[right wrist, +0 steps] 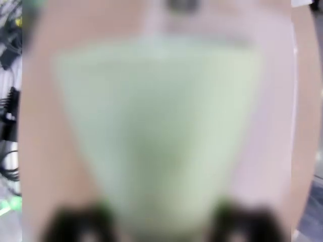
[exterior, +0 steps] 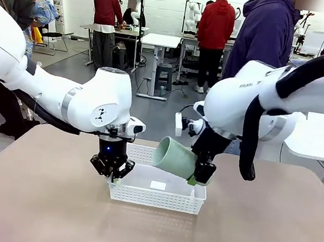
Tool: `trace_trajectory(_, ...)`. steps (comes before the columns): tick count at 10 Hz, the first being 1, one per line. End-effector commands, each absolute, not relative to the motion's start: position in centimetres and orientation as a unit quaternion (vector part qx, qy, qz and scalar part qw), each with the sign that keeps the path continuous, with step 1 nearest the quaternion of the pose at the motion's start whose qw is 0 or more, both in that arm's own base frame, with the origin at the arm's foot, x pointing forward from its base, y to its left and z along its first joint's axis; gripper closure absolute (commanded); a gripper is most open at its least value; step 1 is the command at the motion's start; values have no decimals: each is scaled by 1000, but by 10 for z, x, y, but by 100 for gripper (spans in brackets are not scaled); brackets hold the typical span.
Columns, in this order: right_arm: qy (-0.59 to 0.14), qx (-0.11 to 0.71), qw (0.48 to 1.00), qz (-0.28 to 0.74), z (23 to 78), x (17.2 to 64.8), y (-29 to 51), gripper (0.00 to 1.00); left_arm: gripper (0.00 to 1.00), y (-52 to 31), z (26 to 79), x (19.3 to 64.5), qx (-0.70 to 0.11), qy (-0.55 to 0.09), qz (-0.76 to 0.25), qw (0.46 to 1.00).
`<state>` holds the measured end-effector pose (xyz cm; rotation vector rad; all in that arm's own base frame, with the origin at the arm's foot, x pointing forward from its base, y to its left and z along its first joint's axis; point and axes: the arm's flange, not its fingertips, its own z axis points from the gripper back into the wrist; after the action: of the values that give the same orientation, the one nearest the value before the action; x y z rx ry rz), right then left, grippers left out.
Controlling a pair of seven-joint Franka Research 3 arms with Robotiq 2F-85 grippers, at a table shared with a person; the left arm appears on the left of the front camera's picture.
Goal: Clean and organize the cups into the basket.
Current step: Pick up the Organizing basket and move it to the center of the table, then pick up the Reusable plastic cup from the right side of the table and place it inside the Organizing basket.
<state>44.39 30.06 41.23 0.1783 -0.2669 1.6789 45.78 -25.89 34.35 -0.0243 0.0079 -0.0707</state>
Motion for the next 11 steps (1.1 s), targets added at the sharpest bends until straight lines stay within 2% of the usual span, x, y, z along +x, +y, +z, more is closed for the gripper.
trace_trajectory(1,-96,75,661,740,420,462,320,21,100,-259,342,457,-11,5,-35,999)
trace_trajectory(3,-91,53,662,743,421,465,324,21,100,-259,342,457,-11,5,-35,999)
trace_trajectory(4,-99,70,655,746,411,454,317,21,100,-259,342,457,-11,5,-35,999)
trace_trajectory(9,-95,67,654,747,413,458,321,21,100,-259,342,457,-11,5,-35,999)
trace_trajectory(11,-72,25,641,763,398,440,326,21,100,-259,342,457,-11,5,-35,999)
